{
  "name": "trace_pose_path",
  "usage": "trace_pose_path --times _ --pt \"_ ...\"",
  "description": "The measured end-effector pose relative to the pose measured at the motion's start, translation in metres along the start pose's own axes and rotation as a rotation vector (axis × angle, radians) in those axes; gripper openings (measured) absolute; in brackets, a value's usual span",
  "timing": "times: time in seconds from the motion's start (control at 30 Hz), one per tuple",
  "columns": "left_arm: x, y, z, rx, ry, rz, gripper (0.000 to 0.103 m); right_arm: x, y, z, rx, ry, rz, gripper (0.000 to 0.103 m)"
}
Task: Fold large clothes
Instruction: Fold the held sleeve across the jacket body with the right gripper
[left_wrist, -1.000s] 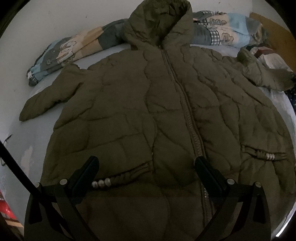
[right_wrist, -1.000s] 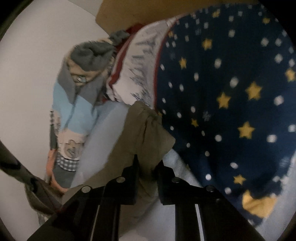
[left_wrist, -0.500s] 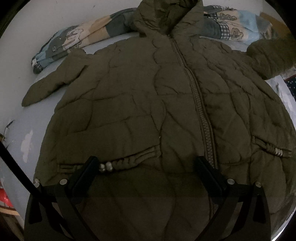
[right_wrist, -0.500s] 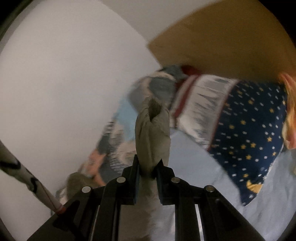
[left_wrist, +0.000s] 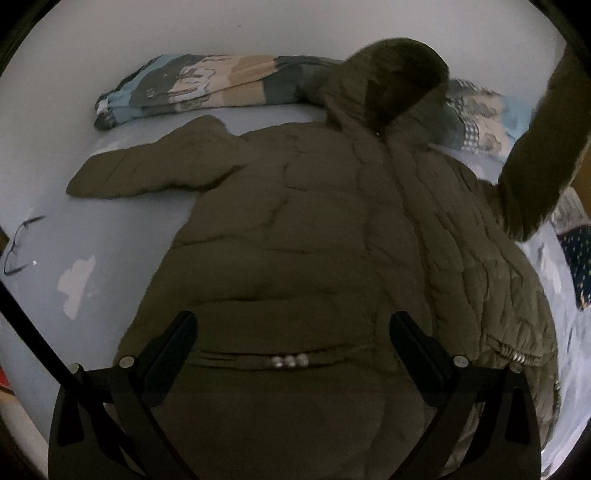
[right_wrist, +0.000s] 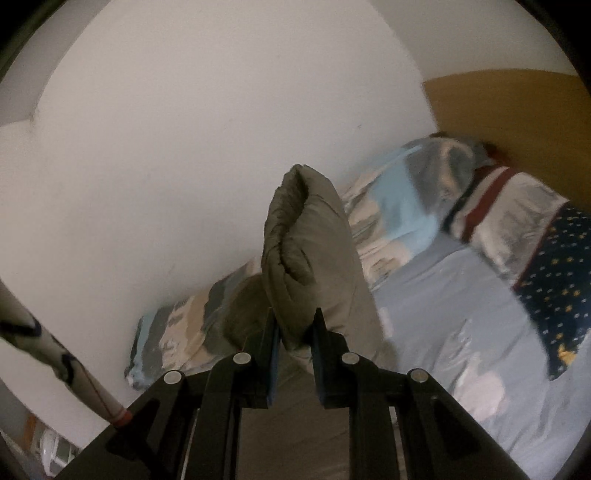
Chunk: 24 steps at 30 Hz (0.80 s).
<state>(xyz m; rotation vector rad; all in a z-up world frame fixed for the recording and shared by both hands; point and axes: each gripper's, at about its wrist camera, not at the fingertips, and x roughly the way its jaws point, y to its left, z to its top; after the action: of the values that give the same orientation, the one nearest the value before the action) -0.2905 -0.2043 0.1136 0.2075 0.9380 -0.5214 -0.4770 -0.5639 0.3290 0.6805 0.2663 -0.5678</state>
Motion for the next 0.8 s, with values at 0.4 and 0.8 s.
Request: trace_pose_path --times 0.4,0.8 --pt "-0.01 0.047 0.004 -0.093 -0.008 0.005 0.103 0.11 0.105 -0.113 -0.136 0.222 0.089 0.017" --pt "-0.007 0.05 0.004 -0.097 0.008 0.002 0.103 0.236 0.109 -0.267 -0.193 0.472 0.055 0.017"
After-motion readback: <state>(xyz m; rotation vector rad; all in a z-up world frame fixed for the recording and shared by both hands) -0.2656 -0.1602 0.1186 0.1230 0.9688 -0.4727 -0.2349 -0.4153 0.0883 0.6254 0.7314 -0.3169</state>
